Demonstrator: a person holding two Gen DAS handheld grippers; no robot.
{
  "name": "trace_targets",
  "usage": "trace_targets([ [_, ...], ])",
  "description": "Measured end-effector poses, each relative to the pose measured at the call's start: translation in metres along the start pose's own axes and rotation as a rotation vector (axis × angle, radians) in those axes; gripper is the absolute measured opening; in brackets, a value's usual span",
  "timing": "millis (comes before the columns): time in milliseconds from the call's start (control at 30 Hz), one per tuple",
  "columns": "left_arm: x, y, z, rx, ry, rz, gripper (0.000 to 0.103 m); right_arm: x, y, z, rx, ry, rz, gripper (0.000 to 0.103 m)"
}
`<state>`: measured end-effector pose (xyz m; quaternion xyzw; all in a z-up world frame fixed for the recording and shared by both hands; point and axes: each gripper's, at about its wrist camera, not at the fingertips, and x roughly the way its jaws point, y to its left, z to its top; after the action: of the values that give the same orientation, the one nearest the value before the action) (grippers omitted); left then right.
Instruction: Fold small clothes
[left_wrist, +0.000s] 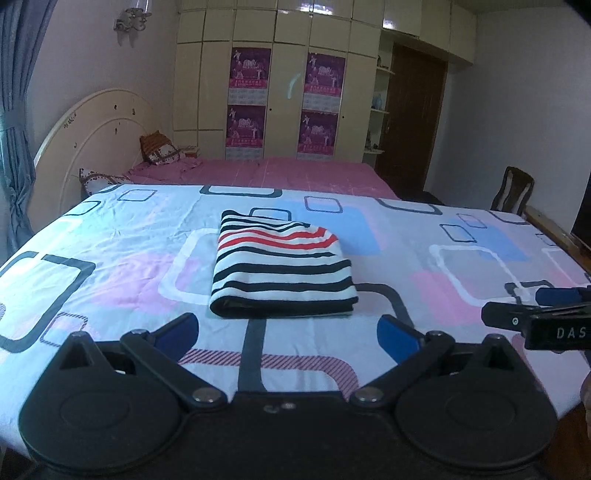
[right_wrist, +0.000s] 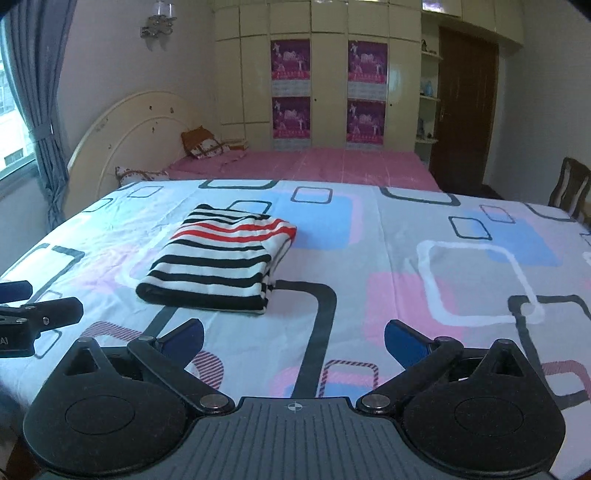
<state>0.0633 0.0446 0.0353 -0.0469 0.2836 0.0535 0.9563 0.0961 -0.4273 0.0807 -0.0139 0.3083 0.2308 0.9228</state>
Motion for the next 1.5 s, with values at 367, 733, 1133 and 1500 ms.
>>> trace_targets([
  [367,-0.035,-0.018,-0.01,0.018,-0.038,0.005,0.103,-0.041,0.001,-0.017,0.036,-0.02,0.017,0.103],
  [733,-0.04,-0.021,-0.014,0.027,-0.052,-0.009,0.103,-0.055,-0.002,-0.018,0.05,-0.048,0.011,0.103],
  [1133,-0.04,-0.02,-0.015,0.014,-0.059,-0.01,0.103,-0.057,-0.005,-0.015,0.046,-0.056,0.01,0.103],
  [1500,-0.04,-0.022,-0.012,0.02,-0.062,-0.009,0.103,-0.055,-0.006,-0.015,0.047,-0.055,0.013,0.103],
])
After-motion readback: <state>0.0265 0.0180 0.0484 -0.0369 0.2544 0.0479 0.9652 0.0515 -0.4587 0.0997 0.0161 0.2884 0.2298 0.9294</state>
